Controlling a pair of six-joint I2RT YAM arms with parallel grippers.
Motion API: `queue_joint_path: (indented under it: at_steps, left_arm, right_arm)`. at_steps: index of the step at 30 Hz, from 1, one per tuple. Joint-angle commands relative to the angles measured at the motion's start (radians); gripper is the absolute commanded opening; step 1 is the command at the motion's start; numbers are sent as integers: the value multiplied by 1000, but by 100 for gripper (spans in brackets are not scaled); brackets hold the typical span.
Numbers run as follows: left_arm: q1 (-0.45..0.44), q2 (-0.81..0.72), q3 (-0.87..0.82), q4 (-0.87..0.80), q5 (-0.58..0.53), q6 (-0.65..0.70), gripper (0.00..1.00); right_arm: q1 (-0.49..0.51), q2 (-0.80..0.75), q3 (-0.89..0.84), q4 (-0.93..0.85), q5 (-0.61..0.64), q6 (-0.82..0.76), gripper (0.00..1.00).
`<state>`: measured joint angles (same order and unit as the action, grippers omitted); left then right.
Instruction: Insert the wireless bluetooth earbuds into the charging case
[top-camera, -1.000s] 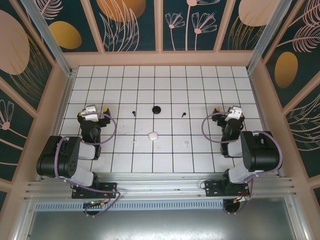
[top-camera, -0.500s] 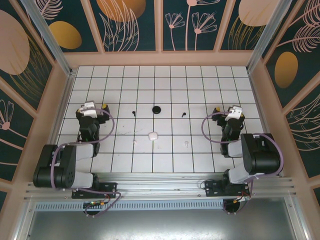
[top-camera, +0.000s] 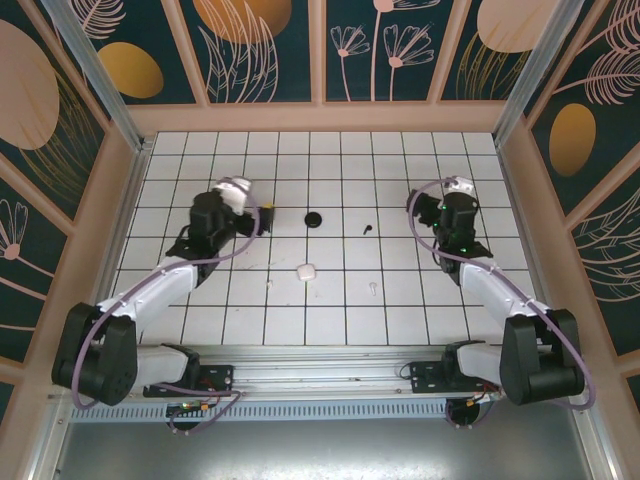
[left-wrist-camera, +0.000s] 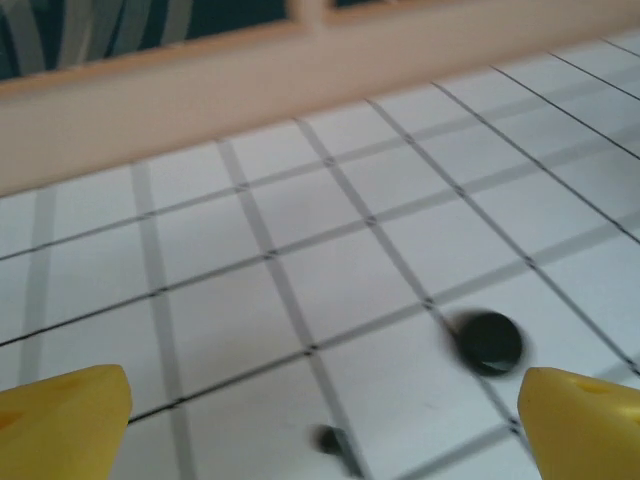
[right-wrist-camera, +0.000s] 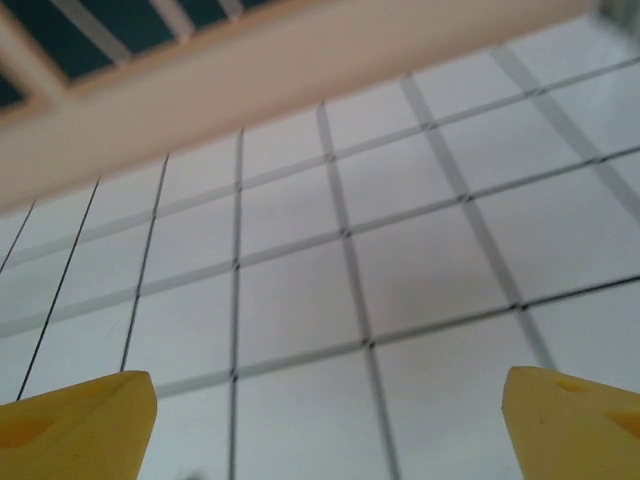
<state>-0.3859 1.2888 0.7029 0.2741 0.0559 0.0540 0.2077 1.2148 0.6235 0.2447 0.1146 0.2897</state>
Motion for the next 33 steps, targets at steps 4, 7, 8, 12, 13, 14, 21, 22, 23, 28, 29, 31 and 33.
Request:
queue_joint_path:
  at_steps: [4, 7, 8, 12, 13, 14, 21, 22, 23, 28, 29, 31, 33]
  left_arm:
    - [-147, -7, 32, -339, 176, 185, 99]
    - [-244, 104, 123, -533, 88, 272, 98]
    - [-258, 137, 144, -575, 75, 285, 96]
    - [-293, 178, 137, -590, 41, 379, 95]
    - [-296, 184, 133, -586, 35, 405, 96]
    - [-297, 196, 138, -587, 32, 418, 97]
    - [-307, 329, 231, -609, 41, 453, 92]
    - [-308, 342, 237, -604, 42, 454, 91]
    - [-310, 355, 242, -601, 47, 454, 91]
    - [-315, 409, 263, -599, 69, 448, 89]
    - [-318, 417, 264, -600, 73, 451, 89]
    - [-321, 420, 291, -601, 81, 455, 89]
    - [-322, 455, 293, -607, 84, 461, 89]
  right_arm:
    - [189, 12, 10, -245, -94, 202, 88]
    - [202, 38, -31, -207, -211, 291, 88]
    - [208, 47, -40, -200, -226, 312, 88]
    - [258, 73, -38, -200, -213, 343, 88]
    - [270, 73, -38, -198, -197, 346, 88]
    - [281, 72, -40, -191, -188, 349, 88]
    - [298, 98, -56, -165, -214, 371, 88]
    - [301, 98, -57, -162, -217, 371, 88]
    - [302, 96, -59, -160, -220, 371, 88]
    - [302, 82, -73, -156, -220, 372, 88]
    - [302, 80, -76, -152, -219, 372, 88]
    - [303, 78, -79, -149, -219, 376, 88]
    - [303, 78, -79, -148, -217, 379, 88]
